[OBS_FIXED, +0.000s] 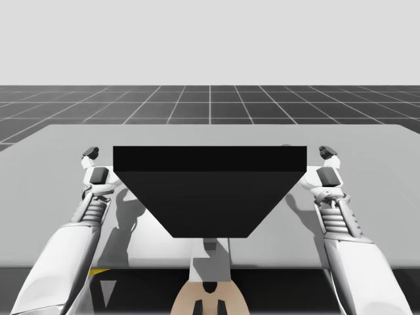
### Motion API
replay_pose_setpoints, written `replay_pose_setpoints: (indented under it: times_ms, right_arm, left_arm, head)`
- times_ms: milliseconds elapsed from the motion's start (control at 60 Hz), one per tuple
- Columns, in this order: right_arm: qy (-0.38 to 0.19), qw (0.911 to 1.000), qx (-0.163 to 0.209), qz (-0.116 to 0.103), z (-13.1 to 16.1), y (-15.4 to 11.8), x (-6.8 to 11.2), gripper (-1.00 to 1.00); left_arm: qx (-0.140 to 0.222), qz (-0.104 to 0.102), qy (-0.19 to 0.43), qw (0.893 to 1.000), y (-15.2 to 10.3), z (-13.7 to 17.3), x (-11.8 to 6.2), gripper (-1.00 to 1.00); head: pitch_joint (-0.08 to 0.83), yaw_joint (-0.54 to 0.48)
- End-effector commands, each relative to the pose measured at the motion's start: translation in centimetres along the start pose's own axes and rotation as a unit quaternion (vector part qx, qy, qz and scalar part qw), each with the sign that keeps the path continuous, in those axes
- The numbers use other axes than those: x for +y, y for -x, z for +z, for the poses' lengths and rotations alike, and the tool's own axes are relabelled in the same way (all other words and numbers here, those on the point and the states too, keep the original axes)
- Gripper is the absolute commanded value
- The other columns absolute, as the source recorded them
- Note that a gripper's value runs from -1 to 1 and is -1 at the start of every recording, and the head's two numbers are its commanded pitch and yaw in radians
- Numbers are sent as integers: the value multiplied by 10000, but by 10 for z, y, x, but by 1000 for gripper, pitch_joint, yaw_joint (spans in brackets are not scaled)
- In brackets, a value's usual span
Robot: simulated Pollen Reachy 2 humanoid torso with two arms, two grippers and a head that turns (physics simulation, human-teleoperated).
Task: Reach around the screen and pick up the object behind it.
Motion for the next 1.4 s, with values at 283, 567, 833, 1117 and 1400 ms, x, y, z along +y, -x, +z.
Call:
replay_pose_setpoints:
  times_ms: [283,567,833,1117,1400]
  right_arm:
    - [-549,9914,1182,-103,-2,21,5,-1000]
    - [-1658,9758,1410,-230,10,26,23,-1000]
    - [-3034,9449,1221,-96,30,29,45,-1000]
    - [-3480,9302,1160,-108,37,35,54,-1000]
    - [-3523,9267,1269,-329,13,85,61,-1000]
  left_arm:
    - [1205,-166,351,9920,16,-5,-1,-1000]
    - [1639,60,1852,9689,14,8,-17,-1000]
    - [1437,-193,3578,9225,8,36,-38,-1000]
    - [1221,-329,4053,9054,6,47,-46,-1000]
    - [1182,-380,4103,9035,6,49,-51,-1000]
  head:
    - [63,-1]
    - [63,-3]
    - [65,-5]
    - [71,-11]
    - [90,-29]
